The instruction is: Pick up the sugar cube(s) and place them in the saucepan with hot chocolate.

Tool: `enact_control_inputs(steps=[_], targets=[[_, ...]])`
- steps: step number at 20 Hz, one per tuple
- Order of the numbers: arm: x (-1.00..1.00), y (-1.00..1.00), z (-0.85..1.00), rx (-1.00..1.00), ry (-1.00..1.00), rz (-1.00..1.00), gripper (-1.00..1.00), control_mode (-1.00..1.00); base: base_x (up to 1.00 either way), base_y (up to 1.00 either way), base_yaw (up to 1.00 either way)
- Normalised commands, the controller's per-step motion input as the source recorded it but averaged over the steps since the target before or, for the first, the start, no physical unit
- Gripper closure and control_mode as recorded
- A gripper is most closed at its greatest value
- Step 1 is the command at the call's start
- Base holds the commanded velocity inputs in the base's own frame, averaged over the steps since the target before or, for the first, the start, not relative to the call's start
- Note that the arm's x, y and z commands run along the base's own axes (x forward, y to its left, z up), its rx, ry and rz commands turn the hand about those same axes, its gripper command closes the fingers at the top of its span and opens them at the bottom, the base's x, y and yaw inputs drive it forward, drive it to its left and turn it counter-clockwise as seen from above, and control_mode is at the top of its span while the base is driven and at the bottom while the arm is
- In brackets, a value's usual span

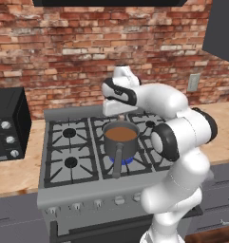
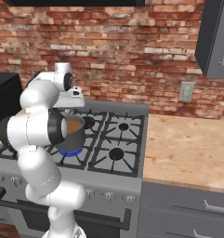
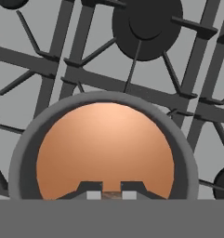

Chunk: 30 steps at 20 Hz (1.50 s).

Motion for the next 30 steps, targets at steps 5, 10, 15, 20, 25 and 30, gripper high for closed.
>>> enact_control_inputs(steps=[5,10,15,20,25,30], targets=[[0.2,0.0,-0.07,0.0,0.0,0.0,1.0,-1.0,0.0,0.0,0.0],[0.19,0.02,-0.23,0.0,0.0,0.0,1.0,-1.0,0.0,0.0,0.0],[-0.08,0.13,-0.25,0.0,-0.02,0.0,1.0,-1.0,0.0,0.0,0.0],[-0.24,0.08,-0.03,0.0,-0.03,0.0,1.0,-1.0,0.0,0.0,0.0],[-0.1,0.0,0.0,0.0,0.0,0.0,-1.0,-1.0,0.0,0.0,0.0],[-0.14,0.0,0.0,0.0,-0.02,0.0,-1.0,-1.0,0.0,0.0,0.0]])
